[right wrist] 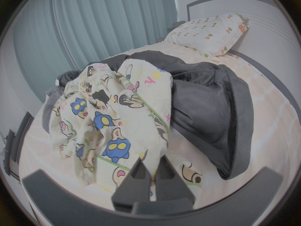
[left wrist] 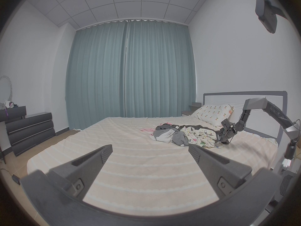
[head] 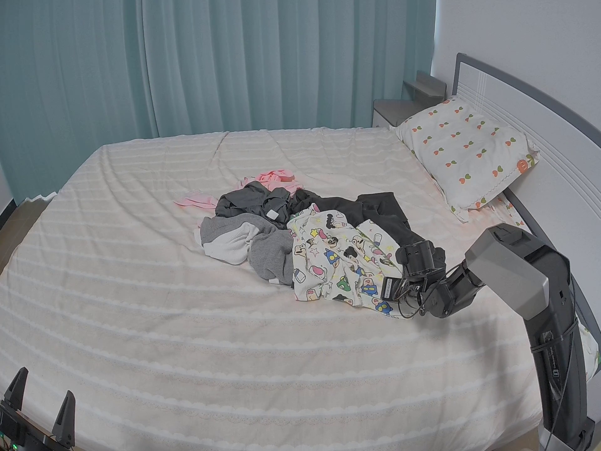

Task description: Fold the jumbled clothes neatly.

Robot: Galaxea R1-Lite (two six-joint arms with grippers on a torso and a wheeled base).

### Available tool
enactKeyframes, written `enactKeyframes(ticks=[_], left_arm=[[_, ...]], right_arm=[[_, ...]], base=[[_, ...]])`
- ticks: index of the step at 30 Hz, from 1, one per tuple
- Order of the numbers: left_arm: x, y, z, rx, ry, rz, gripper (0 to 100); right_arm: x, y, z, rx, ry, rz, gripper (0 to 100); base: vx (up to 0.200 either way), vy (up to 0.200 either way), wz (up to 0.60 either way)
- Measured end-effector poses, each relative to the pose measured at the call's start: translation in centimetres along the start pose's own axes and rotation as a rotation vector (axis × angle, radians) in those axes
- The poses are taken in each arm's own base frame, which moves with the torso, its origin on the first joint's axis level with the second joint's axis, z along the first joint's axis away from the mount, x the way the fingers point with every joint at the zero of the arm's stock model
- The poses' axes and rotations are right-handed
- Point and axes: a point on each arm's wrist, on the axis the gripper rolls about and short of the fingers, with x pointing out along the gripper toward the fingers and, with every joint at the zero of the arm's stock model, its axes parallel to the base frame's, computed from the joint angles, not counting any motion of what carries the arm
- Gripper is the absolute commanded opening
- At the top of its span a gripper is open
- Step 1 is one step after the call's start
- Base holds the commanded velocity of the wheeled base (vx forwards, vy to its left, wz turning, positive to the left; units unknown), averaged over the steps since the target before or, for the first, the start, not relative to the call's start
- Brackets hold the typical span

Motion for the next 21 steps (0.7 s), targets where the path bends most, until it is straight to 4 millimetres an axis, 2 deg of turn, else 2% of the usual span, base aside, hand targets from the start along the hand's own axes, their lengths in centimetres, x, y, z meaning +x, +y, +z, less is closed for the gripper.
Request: enactKeyframes(ticks=[8, 15, 16, 21], left_arm=[[0.0, 0.0, 0.0, 0.0, 0.0, 0.0, 100], [0.0, 0.0, 0.0, 0.0, 0.0, 0.0, 100], [0.0, 0.0, 0.0, 0.0, 0.0, 0.0, 100], [0.0, 0.0, 0.0, 0.0, 0.0, 0.0, 100]], right_arm=[[-4.9, -0.8, 2.0, 0.065, 0.047, 0.169, 0], [-9.1, -2.1, 2.6, 0.073, 0.033, 0.268, 0], [-10.8, -2.7, 2.7, 0.07, 0.039, 0.311, 0], [-12.7, -3.6, 2.4, 0.04, 0.065, 0.354, 0]], base=[[0.0, 0.0, 0.0], [0.0, 0.0, 0.0], [0.0, 0.0, 0.0], [0.0, 0.0, 0.0]])
